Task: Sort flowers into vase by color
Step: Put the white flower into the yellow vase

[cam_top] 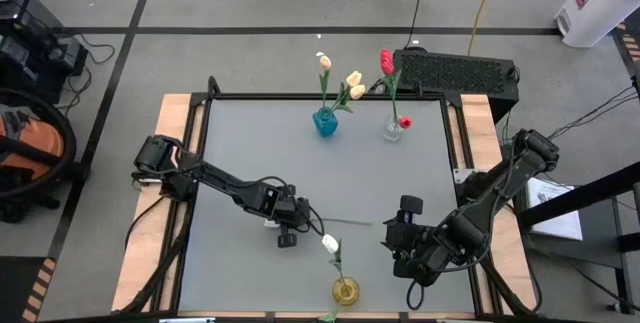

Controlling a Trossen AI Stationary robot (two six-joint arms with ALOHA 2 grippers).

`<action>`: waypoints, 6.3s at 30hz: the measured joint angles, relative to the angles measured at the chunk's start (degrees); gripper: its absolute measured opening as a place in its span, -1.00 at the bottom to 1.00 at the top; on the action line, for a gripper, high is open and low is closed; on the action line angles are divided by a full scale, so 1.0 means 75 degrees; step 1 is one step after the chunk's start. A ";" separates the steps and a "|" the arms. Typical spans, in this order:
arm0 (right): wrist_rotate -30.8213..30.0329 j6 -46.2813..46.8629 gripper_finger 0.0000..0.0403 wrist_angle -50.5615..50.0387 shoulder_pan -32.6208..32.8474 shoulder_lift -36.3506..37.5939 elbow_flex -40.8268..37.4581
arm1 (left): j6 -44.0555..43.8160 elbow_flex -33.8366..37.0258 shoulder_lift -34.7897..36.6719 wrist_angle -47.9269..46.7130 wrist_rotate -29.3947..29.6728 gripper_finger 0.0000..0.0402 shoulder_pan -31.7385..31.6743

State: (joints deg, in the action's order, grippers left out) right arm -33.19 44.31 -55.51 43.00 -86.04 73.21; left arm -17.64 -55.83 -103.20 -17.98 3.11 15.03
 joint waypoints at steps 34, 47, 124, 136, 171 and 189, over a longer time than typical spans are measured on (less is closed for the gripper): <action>0.0014 -0.2718 0.09 0.0436 -0.2000 -0.0003 0.0000 | 0.2999 -0.1777 -0.0003 -0.0893 0.1612 -0.94 -0.0911; 0.0026 -0.4250 0.09 0.0816 -0.3237 -0.0003 0.0000 | 0.4184 -0.2673 0.0005 -0.0909 0.1569 -0.94 -0.1448; 0.1454 -0.4590 -0.97 0.0722 -0.4007 -0.0003 -0.0003 | 0.4598 -0.3920 0.0038 -0.1686 0.2072 -0.94 -0.1140; 0.1478 -0.4590 -0.99 0.0722 -0.3998 0.0000 -0.0003 | 0.4394 -0.3920 0.0038 -0.1689 0.1968 -0.89 -0.1148; -0.1283 -0.1911 -1.00 -0.1741 -0.1592 0.0561 -0.0003 | 0.2987 -0.3605 0.1793 -0.2949 0.4695 -0.33 -0.0191; -0.5709 0.1992 -1.00 -0.2808 0.1816 0.3757 -0.2013 | -0.0652 -0.0355 0.5142 -0.4577 0.6274 -0.33 0.0346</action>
State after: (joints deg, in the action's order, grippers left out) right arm -76.01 59.25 -76.57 56.63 -57.86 58.11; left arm -22.53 -58.50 -64.63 -52.30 50.17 17.62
